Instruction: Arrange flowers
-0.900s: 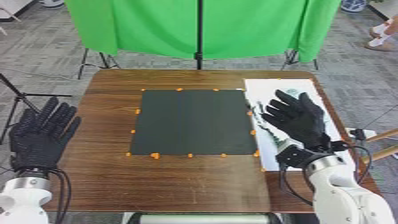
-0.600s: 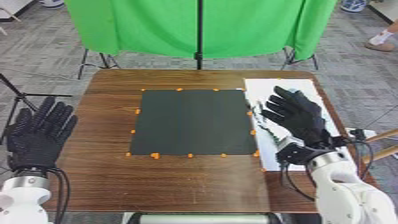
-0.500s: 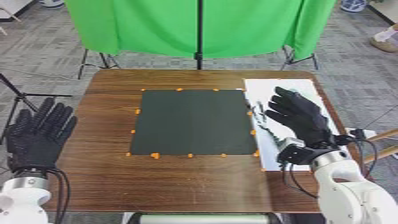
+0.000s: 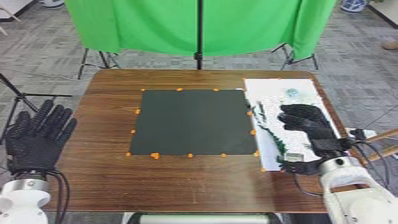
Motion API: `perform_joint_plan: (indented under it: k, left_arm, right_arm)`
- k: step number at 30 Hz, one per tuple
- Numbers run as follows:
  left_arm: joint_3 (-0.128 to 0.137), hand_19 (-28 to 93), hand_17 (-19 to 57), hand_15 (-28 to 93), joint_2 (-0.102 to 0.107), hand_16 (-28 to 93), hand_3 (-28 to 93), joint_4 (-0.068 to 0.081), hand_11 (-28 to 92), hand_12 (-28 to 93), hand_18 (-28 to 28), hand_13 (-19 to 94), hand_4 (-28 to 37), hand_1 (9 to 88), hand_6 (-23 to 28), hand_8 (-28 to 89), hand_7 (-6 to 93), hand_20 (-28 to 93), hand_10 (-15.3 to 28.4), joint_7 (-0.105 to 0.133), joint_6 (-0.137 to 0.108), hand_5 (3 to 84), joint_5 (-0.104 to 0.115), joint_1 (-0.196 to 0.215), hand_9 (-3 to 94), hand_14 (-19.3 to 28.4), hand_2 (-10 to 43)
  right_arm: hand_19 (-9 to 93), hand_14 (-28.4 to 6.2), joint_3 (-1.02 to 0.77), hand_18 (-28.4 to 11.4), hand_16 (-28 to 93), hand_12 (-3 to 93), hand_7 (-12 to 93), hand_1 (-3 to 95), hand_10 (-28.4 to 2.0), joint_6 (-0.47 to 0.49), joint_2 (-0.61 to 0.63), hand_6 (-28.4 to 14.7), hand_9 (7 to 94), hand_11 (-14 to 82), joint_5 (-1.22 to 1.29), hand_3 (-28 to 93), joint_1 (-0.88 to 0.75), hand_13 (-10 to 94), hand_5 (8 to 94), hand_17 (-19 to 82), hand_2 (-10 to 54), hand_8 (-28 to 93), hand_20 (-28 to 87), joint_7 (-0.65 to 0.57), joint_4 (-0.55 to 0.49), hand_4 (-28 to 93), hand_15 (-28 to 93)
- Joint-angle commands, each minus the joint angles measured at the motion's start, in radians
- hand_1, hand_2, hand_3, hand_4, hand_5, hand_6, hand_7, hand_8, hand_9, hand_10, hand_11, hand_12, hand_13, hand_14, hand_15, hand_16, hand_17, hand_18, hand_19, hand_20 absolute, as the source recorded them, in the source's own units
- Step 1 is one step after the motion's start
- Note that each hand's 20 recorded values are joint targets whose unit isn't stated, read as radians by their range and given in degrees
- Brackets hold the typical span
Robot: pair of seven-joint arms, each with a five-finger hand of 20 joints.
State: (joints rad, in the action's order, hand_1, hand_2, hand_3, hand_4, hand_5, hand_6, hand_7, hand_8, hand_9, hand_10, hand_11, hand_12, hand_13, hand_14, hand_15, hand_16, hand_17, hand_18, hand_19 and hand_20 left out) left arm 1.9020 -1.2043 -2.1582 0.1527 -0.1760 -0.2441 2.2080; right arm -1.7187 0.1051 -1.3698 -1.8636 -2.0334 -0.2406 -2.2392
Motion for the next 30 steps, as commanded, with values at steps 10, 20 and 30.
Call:
perform_joint_plan:
  k: [10, 20, 30]
  left_arm:
    - [-0.013, 21, -1.1, 22, -0.006, -6, 71, -0.001, 14, 11, 10.3, 28, -28.3, 30.2, 7.8, -8, 10.1, 13, 13.1, -0.011, -0.01, 44.6, 0.002, 0.021, 36.9, 11.8, 12.0]
    - [-0.013, 23, -1.8, 22, -0.003, -6, 71, -0.001, 15, 12, 10.9, 27, -28.3, 30.2, 7.9, -8, 10.6, 13, 13.3, -0.021, -0.015, 44.7, 0.015, 0.017, 36.7, 12.0, 12.1]
    - [-0.01, 24, -2.0, 23, -0.012, -5, 71, -0.002, 15, 12, 11.1, 27, -28.3, 30.1, 8.0, -8, 10.7, 13, 13.3, -0.029, -0.004, 44.8, 0.045, 0.014, 36.8, 12.5, 12.3]
  right_arm:
    - [62, -16.4, 0.09, -21.3, 18, 22.6, 33, 34.3, -19.1, 0.051, 0.05, -6.9, 48.8, 30.0, -0.801, 72, -0.061, 43, 49.6, 18, -9.5, -14, 21, -0.164, 0.044, -28, 49]
    - [70, -19.7, 0.156, -22.4, 21, 26.9, 40, 34.4, -21.1, 0.049, 0.049, -8.5, 42.0, 38.0, -0.85, 71, -0.08, 37, 45.3, 19, -9.5, -15, 23, -0.17, 0.11, -28, 64]
    - [72, -20.3, 0.196, -22.8, 23, 31.3, 42, 36.4, -21.2, 0.024, 0.018, -7.9, 43.0, 49.5, -0.842, 70, -0.057, 39, 48.0, 21, -9.5, -16, 23, -0.147, 0.184, -28, 70]
